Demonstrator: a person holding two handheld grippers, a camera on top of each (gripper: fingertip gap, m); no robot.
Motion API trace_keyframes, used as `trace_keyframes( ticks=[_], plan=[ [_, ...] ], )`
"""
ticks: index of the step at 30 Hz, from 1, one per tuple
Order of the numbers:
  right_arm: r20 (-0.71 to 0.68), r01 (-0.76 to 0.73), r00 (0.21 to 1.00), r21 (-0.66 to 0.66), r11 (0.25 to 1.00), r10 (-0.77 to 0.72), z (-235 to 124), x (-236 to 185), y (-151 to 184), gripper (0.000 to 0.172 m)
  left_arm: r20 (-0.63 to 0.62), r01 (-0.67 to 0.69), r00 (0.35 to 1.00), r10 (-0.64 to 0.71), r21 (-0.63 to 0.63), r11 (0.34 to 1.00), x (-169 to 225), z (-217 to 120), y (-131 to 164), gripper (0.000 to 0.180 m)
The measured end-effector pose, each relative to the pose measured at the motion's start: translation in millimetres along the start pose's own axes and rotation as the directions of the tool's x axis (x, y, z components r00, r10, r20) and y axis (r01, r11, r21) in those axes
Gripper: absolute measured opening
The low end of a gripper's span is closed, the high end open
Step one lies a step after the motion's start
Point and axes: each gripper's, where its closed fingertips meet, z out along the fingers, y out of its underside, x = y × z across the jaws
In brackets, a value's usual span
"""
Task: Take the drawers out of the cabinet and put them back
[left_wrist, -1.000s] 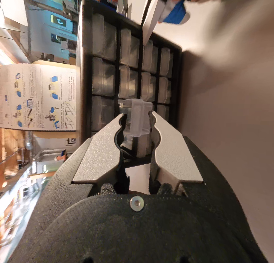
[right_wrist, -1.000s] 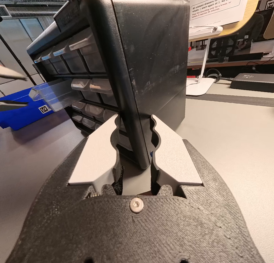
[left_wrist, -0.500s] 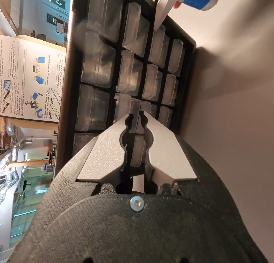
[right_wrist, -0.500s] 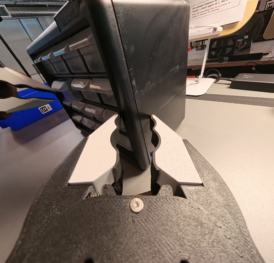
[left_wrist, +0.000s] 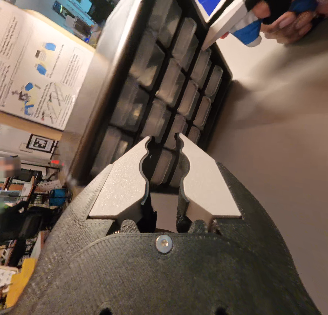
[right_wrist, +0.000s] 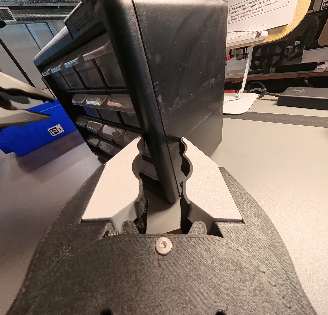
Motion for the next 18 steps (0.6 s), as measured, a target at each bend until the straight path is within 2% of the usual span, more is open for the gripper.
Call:
trace_keyframes(
  ticks=[4,6,8,12,16,17,18],
  plan=[
    [-0.001,0.001,1.000,0.000,1.000,-0.001,0,0,0,0.041,0.108,0.124,0.987,-0.120,-0.029,0.992,-46,-49,32,0.026],
    [-0.002,0.002,1.000,0.000,1.000,-0.002,0,0,0,0.041,0.204,0.229,0.956,-0.210,-0.075,0.971,-81,-77,64,0.026],
    [-0.003,0.003,1.000,0.000,1.000,-0.003,0,0,0,0.041,0.299,0.369,0.900,-0.317,-0.138,0.919,-113,-106,107,0.028],
    [-0.005,0.005,1.000,0.000,1.000,-0.005,0,0,0,0.041,0.453,0.632,0.740,-0.497,-0.214,0.745,-154,-152,205,0.033],
    [-0.010,0.011,1.000,0.001,1.000,-0.011,0,0,0,0.040,0.555,0.816,0.562,-0.613,-0.250,0.522,-161,-168,298,0.037],
    [-0.011,0.012,1.000,0.001,1.000,-0.012,0,0,0,0.040,0.564,0.838,0.535,-0.630,-0.257,0.482,-162,-167,316,0.040],
    [-0.012,0.012,1.000,0.001,1.000,-0.012,0,0,0,0.040,0.556,0.839,0.537,-0.634,-0.278,0.467,-162,-164,332,0.042]
  ],
)
